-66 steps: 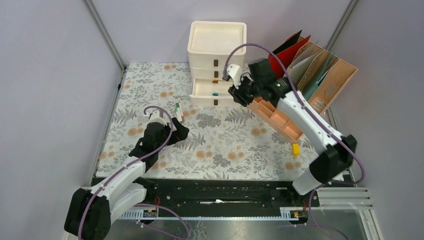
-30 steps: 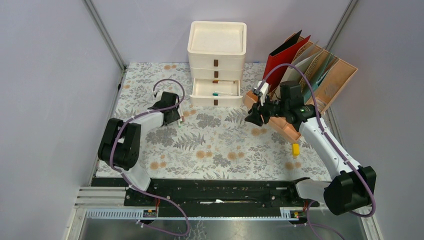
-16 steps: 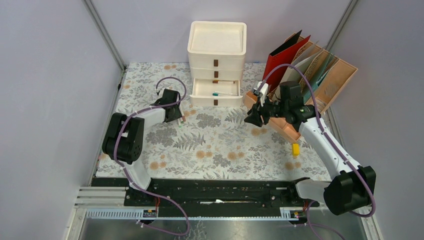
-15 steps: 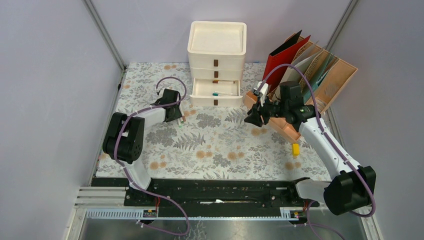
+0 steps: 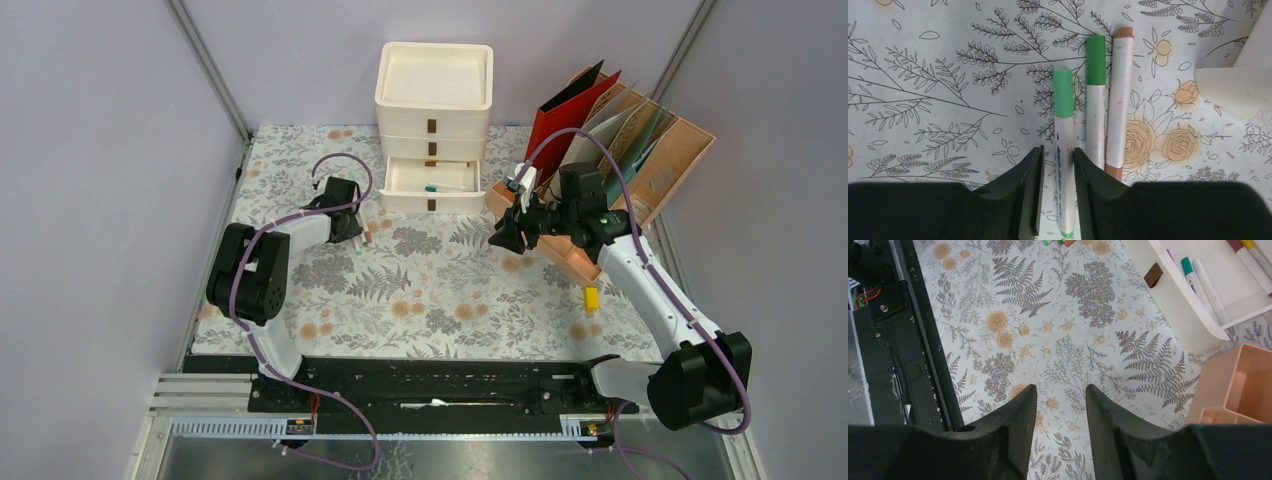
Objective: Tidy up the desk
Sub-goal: Pick up the stationery from the center of the board.
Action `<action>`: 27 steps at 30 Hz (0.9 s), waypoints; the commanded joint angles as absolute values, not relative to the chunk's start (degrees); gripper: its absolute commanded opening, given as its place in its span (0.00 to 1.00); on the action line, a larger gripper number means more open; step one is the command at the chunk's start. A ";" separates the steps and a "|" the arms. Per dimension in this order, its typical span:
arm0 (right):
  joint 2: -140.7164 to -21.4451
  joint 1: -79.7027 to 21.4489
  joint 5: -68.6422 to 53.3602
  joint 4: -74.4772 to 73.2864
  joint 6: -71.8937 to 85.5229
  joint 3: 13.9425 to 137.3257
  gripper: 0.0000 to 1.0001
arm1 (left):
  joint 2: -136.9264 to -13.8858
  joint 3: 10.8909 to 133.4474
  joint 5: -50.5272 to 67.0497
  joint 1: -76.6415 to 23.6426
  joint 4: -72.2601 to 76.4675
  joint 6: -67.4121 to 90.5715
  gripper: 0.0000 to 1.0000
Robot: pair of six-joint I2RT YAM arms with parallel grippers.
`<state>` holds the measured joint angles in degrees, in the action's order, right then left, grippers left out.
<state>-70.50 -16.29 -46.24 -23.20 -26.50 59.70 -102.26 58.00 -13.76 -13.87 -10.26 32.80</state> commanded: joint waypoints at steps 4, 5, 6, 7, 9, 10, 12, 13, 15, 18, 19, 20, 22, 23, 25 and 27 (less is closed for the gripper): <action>-69.97 -16.08 -48.25 -21.36 -26.27 59.69 0.47 | -103.30 57.61 -13.25 -13.27 -11.36 32.76 0.25; -69.96 -16.06 -48.26 -21.36 -26.23 59.68 0.47 | -103.13 57.39 -13.27 -13.27 -11.40 32.74 0.22; -69.87 -16.04 -48.25 -21.36 -26.24 59.68 0.47 | -102.99 57.13 -13.26 -13.27 -11.44 32.70 0.19; -69.87 -16.06 -48.25 -21.36 -26.27 59.68 0.47 | -102.77 56.78 -13.19 -13.27 -11.43 32.68 0.16; -69.79 -16.03 -48.25 -21.38 -26.28 59.72 0.47 | -102.09 56.12 -13.39 -13.27 -11.51 32.61 0.09; -69.79 -16.09 -48.25 -21.36 -26.26 59.68 0.47 | -101.56 55.71 -13.55 -13.27 -11.45 32.61 0.06; -69.70 -16.00 -48.30 -21.36 -26.26 59.68 0.47 | -99.98 54.56 -14.13 -13.27 -11.26 32.77 0.00; -69.70 -16.07 -48.38 -21.36 -26.23 59.68 0.47 | -98.56 53.82 -14.35 -13.27 -11.00 32.84 0.00; -69.67 -16.06 -48.50 -21.40 -26.28 59.66 0.47 | -96.26 52.32 -14.69 -13.27 -10.47 33.11 0.00; -69.70 -16.08 -48.66 -21.36 -26.36 59.51 0.47 | -92.52 49.79 -14.13 -13.27 -9.14 33.47 0.00; -69.70 -16.02 -48.69 -21.36 -26.37 59.50 0.47 | -91.22 48.83 -13.71 -13.27 -8.54 33.61 0.00; -69.70 -16.02 -48.81 -21.36 -26.36 59.46 0.47 | -89.89 47.55 -13.14 -13.27 -7.72 33.68 0.00; -69.75 -16.08 -49.30 -21.36 -26.37 59.35 0.47 | -87.15 45.36 -11.05 -13.27 -5.99 33.84 0.00; -69.85 -16.06 -49.68 -21.30 -26.35 59.33 0.47 | -85.66 44.17 -9.76 -13.27 -4.97 33.86 0.00; -69.96 -16.09 -50.54 -20.92 -26.02 59.10 0.47 | -82.60 41.50 -6.80 -13.27 -2.53 33.67 0.00; -70.11 -16.04 -51.82 -20.18 -25.34 58.53 0.48 | -79.30 38.54 -3.42 -13.27 0.44 33.75 0.00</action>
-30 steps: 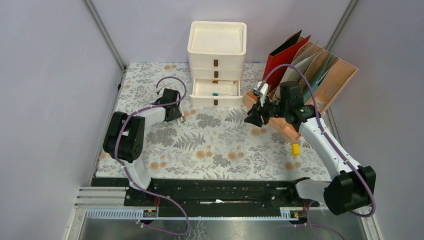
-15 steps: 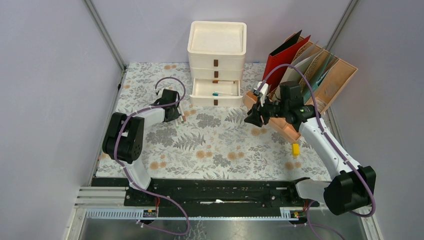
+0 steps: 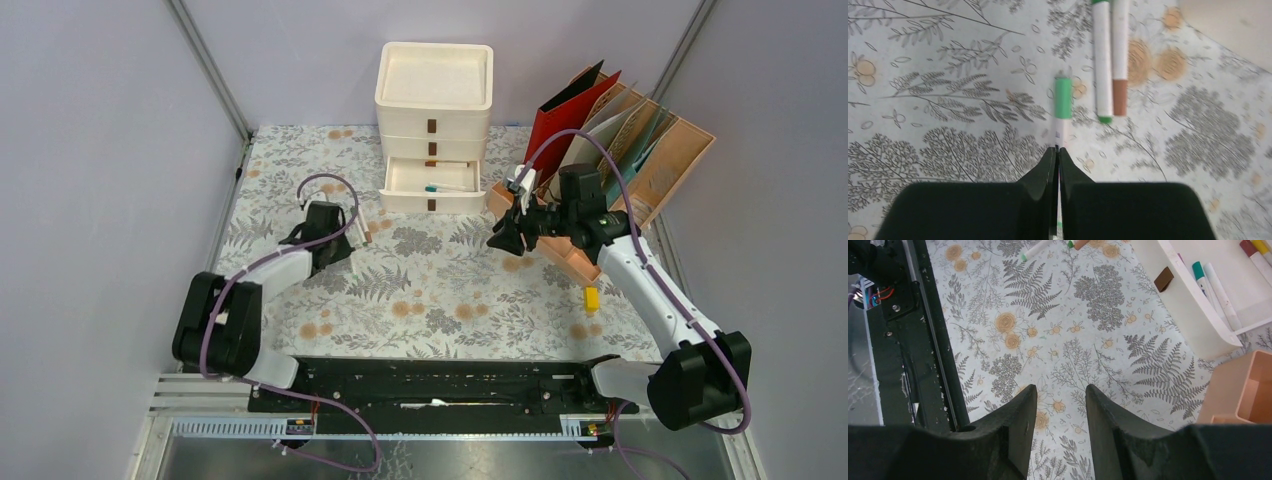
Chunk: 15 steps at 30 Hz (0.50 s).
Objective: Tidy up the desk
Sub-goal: Pick up the stationery from the center of the board.
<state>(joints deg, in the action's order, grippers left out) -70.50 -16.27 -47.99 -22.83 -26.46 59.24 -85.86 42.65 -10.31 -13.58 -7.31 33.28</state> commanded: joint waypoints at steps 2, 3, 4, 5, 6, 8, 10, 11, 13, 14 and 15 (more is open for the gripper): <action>-70.36 -16.02 -53.44 -19.19 -24.28 57.95 0.48 | -75.49 35.83 -0.74 -13.27 3.30 34.34 0.00; -70.54 -16.07 -54.28 -18.64 -23.59 57.66 0.48 | -73.99 34.45 0.99 -13.27 4.62 34.77 0.00; -70.76 -16.07 -55.61 -17.97 -22.87 57.39 0.47 | -72.35 33.12 2.93 -13.29 6.14 35.36 0.00; -71.05 -16.02 -56.64 -16.98 -22.06 57.00 0.47 | -70.82 31.86 4.67 -13.30 7.66 35.95 0.00; -71.35 -16.06 -57.77 -16.48 -21.20 56.69 0.47 | -69.22 30.45 6.36 -13.35 9.46 36.69 0.00; -72.05 -16.08 -59.39 -14.97 -19.68 56.21 0.46 | -66.68 28.24 7.83 -13.36 11.86 37.85 0.00; -72.74 -16.08 -60.00 -14.52 -18.95 56.10 0.46 | -65.57 27.71 7.33 -13.36 11.20 38.02 0.00; -73.01 -16.05 -60.10 -14.51 -18.83 56.14 0.46 | -65.70 27.95 7.27 -13.36 10.16 37.95 0.00; -73.50 -16.08 -60.12 -14.38 -18.72 56.04 0.45 | -66.47 28.37 8.33 -13.36 9.39 37.93 0.00; -73.56 -16.08 -60.12 -14.21 -18.64 55.93 0.45 | -66.82 28.51 8.71 -13.43 9.14 38.27 0.00; -73.64 -16.02 -60.12 -14.14 -18.63 55.84 0.45 | -67.31 28.60 8.75 -13.55 8.81 38.69 0.06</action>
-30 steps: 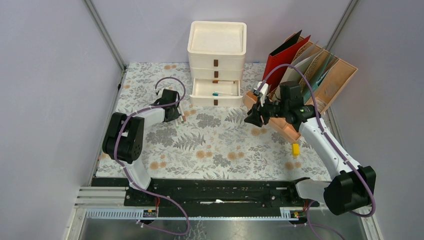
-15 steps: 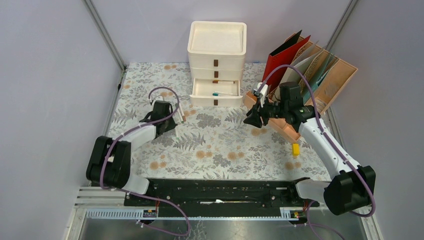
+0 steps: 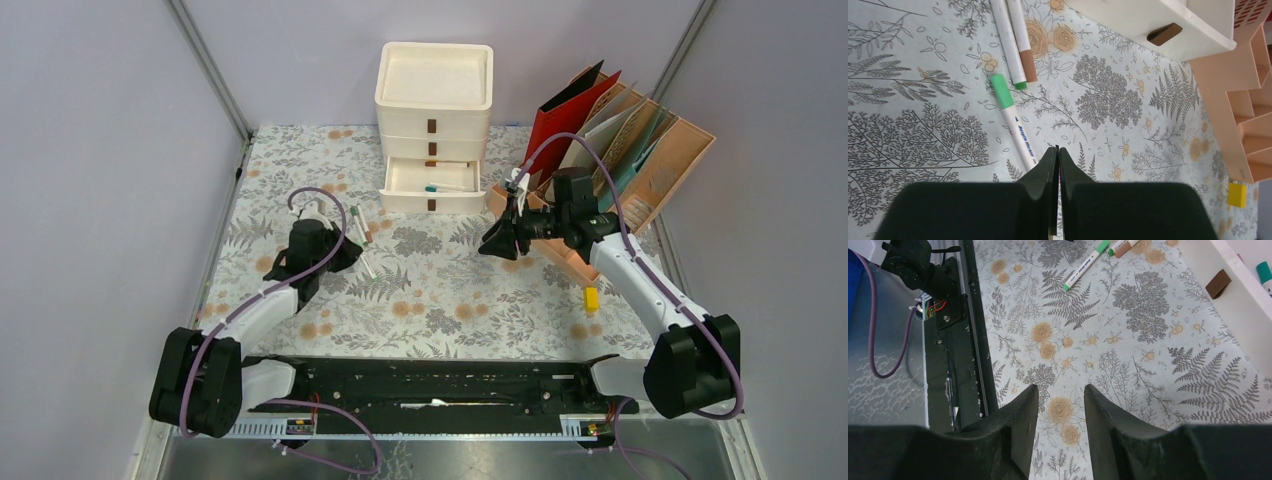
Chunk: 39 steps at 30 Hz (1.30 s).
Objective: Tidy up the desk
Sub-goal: Pick up the stationery from the center of the board.
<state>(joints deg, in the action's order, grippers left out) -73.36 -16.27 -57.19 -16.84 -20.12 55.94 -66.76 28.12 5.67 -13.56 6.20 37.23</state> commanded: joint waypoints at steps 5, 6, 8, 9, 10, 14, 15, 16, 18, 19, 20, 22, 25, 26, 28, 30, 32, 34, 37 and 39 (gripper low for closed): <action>-74.04 -16.08 -59.68 -14.05 -18.63 55.72 0.45 | -68.97 31.04 2.20 -17.30 3.06 38.82 0.42; -74.09 -16.08 -59.68 -13.93 -18.59 55.72 0.45 | -69.56 31.85 0.46 -18.58 1.54 38.72 0.48; -74.22 -16.07 -59.60 -13.89 -18.55 55.72 0.45 | -71.33 33.59 -4.54 -20.83 -1.61 38.59 0.57; -74.26 -16.08 -59.59 -13.83 -18.55 55.72 0.45 | -72.80 35.00 -5.93 -21.42 -3.06 38.66 0.59; -74.34 -16.08 -59.67 -13.80 -18.54 55.72 0.45 | -74.37 36.06 -7.08 -21.98 -4.28 38.86 0.60; -74.38 -16.08 -59.60 -13.80 -18.54 55.59 0.45 | -81.00 41.16 -12.55 -23.61 -9.61 41.08 0.60; -74.36 -16.06 -59.53 -13.80 -18.54 55.56 0.45 | -82.77 42.73 -13.64 -23.96 -11.03 41.48 0.60; -74.36 -16.08 -59.44 -13.80 -18.54 55.55 0.45 | -84.37 44.31 -14.69 -24.25 -12.46 41.87 0.60; -74.36 -16.08 -59.46 -13.80 -18.55 55.55 0.45 | -87.55 47.36 -17.13 -25.11 -15.04 41.97 0.58; -74.40 -16.08 -59.49 -13.82 -18.55 55.55 0.45 | -89.45 48.73 -17.90 -25.40 -16.01 41.89 0.58; -74.42 -16.06 -59.50 -13.81 -18.55 55.55 0.45 | -90.70 49.80 -18.32 -25.59 -16.66 41.58 0.56; -74.53 -16.03 -59.50 -13.80 -18.62 55.55 0.45 | -92.67 51.65 -18.73 -25.74 -17.60 41.13 0.53; -74.62 -16.08 -59.58 -13.80 -18.55 55.55 0.45 | -95.11 53.94 -18.69 -25.82 -18.67 40.32 0.43; -74.63 -16.08 -59.59 -13.80 -18.55 55.55 0.45 | -95.75 54.45 -18.69 -25.84 -19.04 40.12 0.40; -74.54 -16.02 -59.53 -13.80 -18.58 55.55 0.45 | -96.70 55.19 -18.68 -25.92 -19.89 39.83 0.38; -74.53 -16.08 -59.50 -13.80 -18.63 55.55 0.45 | -97.18 55.37 -18.92 -26.08 -20.44 39.49 0.35; -74.53 -16.08 -59.50 -13.80 -18.63 55.56 0.45 | -97.44 55.21 -18.98 -26.23 -20.55 39.10 0.30; -74.53 -16.03 -59.50 -13.80 -18.63 55.59 0.45 | -97.62 54.80 -18.90 -26.27 -20.81 38.60 0.24; -74.54 -16.07 -59.50 -13.80 -18.63 55.57 0.45 | -97.91 54.23 -18.88 -26.44 -21.36 38.07 0.22; -74.47 -16.02 -59.44 -13.81 -18.64 55.56 0.45 | -97.82 53.55 -18.91 -26.62 -21.46 37.77 0.20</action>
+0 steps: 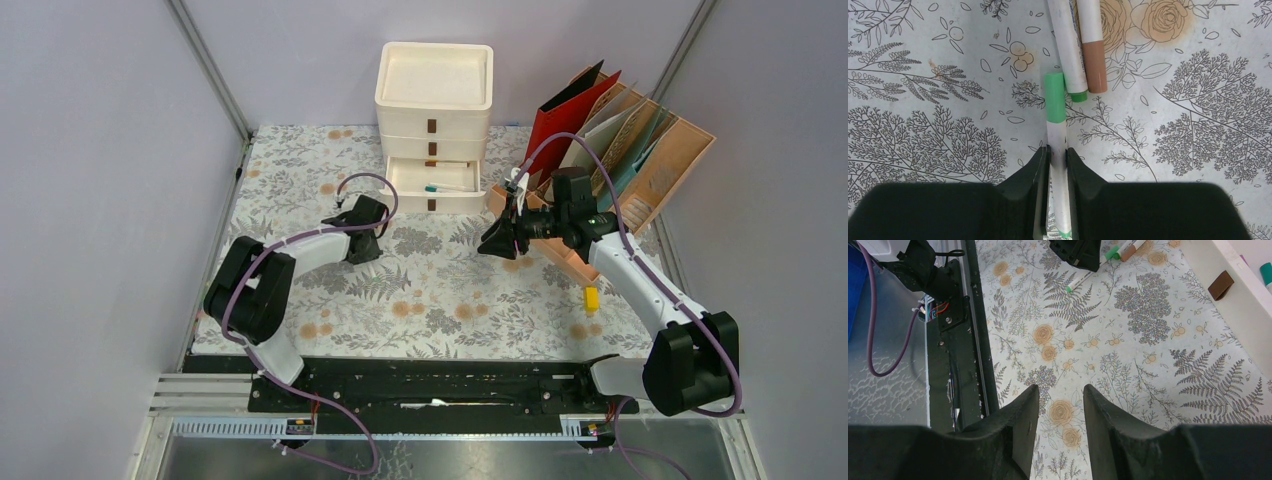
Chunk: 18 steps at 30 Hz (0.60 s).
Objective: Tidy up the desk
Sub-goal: Pick up the stationery from the center of the board.
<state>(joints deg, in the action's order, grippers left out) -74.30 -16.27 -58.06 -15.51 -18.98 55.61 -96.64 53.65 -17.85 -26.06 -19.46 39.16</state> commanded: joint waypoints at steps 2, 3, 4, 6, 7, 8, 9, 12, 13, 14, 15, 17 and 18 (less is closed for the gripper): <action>-74.40 -16.03 -59.41 -13.80 -18.63 55.62 0.45 | -97.39 52.51 -19.17 -26.83 -21.46 37.50 0.16; -74.42 -16.08 -59.41 -13.80 -18.63 55.58 0.45 | -97.04 51.95 -19.37 -26.95 -21.45 37.51 0.13; -74.43 -16.07 -59.41 -13.78 -18.63 55.55 0.45 | -96.55 51.45 -19.63 -27.02 -21.38 37.58 0.10; -74.51 -16.07 -59.54 -13.79 -18.59 55.55 0.45 | -95.38 50.39 -20.03 -27.21 -21.06 37.38 0.04; -74.53 -16.08 -59.63 -13.81 -18.55 55.55 0.45 | -94.56 49.75 -20.04 -27.19 -20.72 37.39 0.01; -74.63 -16.06 -59.74 -13.80 -18.55 55.57 0.45 | -93.66 49.10 -20.09 -27.24 -20.32 37.44 0.00; -74.70 -16.08 -59.83 -13.80 -18.48 55.55 0.45 | -92.52 48.36 -19.99 -27.25 -19.65 37.44 0.00; -75.03 -16.05 -60.39 -13.46 -17.97 55.53 0.45 | -88.85 45.82 -19.04 -27.26 -17.02 37.74 0.00; -75.18 -16.04 -60.57 -13.03 -17.53 55.36 0.45 | -86.99 44.74 -18.30 -27.31 -15.76 37.91 0.00; -75.23 -16.06 -60.82 -12.49 -17.04 55.11 0.45 | -85.58 43.66 -17.31 -27.31 -14.09 38.03 0.00; -75.38 -16.16 -61.16 -11.89 -16.12 54.81 0.45 | -84.00 42.48 -15.87 -27.28 -12.44 38.41 0.00; -75.69 -16.17 -62.06 -10.36 -14.61 54.28 0.44 | -81.08 39.88 -13.31 -27.23 -8.43 39.14 0.00; -75.91 -16.23 -62.46 -9.54 -13.77 53.98 0.44 | -79.70 38.57 -12.00 -27.28 -6.59 39.57 0.00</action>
